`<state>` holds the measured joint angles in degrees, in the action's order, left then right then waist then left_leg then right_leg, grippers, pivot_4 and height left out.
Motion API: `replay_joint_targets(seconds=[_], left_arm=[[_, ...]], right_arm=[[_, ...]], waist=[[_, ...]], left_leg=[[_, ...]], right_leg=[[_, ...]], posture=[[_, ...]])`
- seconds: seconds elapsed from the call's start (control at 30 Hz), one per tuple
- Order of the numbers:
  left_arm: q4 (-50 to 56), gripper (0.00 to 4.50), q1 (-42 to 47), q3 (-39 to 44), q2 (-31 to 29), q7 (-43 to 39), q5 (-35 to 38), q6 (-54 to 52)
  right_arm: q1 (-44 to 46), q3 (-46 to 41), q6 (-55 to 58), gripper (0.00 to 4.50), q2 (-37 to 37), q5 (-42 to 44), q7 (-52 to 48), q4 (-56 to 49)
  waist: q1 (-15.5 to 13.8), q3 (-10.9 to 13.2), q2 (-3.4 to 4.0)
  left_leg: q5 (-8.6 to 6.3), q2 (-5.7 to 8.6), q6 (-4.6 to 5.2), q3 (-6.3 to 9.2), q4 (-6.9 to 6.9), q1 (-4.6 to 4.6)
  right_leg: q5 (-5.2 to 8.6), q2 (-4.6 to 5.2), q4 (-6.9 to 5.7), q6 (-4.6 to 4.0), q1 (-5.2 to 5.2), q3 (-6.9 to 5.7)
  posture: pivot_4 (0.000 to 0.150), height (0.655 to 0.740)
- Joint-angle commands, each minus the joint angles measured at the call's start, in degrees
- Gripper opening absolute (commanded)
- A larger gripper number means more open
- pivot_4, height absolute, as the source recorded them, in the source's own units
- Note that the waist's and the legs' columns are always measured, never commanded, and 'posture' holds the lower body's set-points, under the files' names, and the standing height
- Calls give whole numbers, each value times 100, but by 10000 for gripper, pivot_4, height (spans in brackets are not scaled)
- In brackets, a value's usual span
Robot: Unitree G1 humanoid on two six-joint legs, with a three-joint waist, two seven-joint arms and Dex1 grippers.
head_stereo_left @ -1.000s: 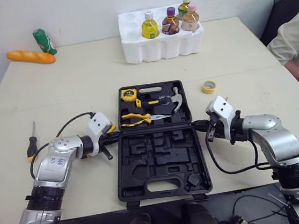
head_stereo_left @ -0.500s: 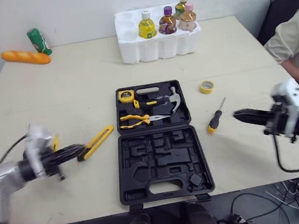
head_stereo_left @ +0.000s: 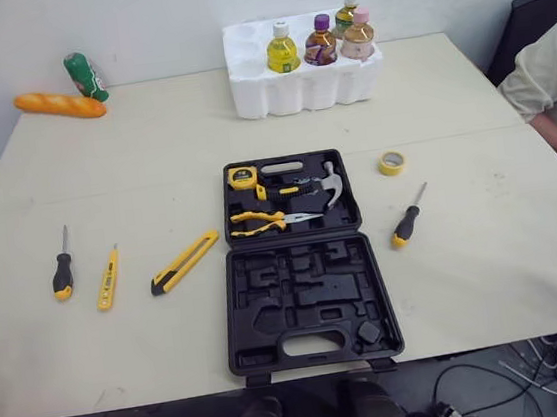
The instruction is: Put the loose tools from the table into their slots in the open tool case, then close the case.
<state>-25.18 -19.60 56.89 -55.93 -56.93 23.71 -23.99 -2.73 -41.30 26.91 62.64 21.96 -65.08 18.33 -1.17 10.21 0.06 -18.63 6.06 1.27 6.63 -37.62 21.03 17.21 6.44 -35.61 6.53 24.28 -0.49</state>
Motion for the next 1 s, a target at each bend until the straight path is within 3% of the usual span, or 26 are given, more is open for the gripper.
replay_joint_targets(seconds=[0.03, 0.2, 0.3, 0.43, 0.67, 0.83, 1.0], left_arm=[[556, 44646, 31, 3, 167, 186, 131, 52], [1841, 44646, 177, -239, 430, 470, 547, -727], [2432, 44646, 457, -501, 625, 1235, 556, -1371], [3075, 44646, 966, -743, 837, 2357, 535, -2390], [2245, 44646, 2173, -1484, 518, 3074, 301, -3332], [1383, 44646, 3100, -2189, 404, 3195, 54, -3182], [422, 44646, 3837, -2853, 430, 3129, -264, -2689]], right_arm=[[202, 64, -285, 45000, -5, 136, -72, -78], [541, 376, -104, 45000, -142, 391, -57, -564], [677, 658, 149, 45000, -230, 652, -69, -1290], [1171, 1118, 1057, 45000, -437, 1688, 42, -2758], [3102, 2617, 1801, 45000, -965, 2930, 105, -4031], [4208, 3493, 1801, 45000, -1615, 3051, 46, -4060], [4640, 4091, 1606, 45000, -2205, 2815, 12, -4026]], waist=[[0, 0, 0], [-3, 0, -1], [-6, -2, 5], [21, 0, 1], [28, 0, -8], [-9, -4, -26], [-15, -11, -41]], left_leg=[[0, 0, 0, -3, 0, 1], [3, -5, -4, -4, -2, 1], [4, -4, -7, -4, -1, 1], [7, -5, -13, -9, -2, 2], [9, -11, -22, -4, -8, 5], [8, -7, -21, -6, -13, 14], [9, -6, -22, 0, -25, 18]], right_leg=[[-1, 0, 0, 1, 1, 3], [-4, -1, -4, 3, 1, 4], [-4, -1, -5, 4, 3, 5], [-5, -8, -19, 4, 10, 12], [-6, -18, -25, 3, 19, 10], [-6, -17, -23, 3, 23, 11], [-6, -17, -28, 3, 24, 5]], posture=[[1500, 7374], [1500, 7374], [1500, 7374], [1500, 7374], [1500, 7374], [1500, 7374], [1500, 7374]])
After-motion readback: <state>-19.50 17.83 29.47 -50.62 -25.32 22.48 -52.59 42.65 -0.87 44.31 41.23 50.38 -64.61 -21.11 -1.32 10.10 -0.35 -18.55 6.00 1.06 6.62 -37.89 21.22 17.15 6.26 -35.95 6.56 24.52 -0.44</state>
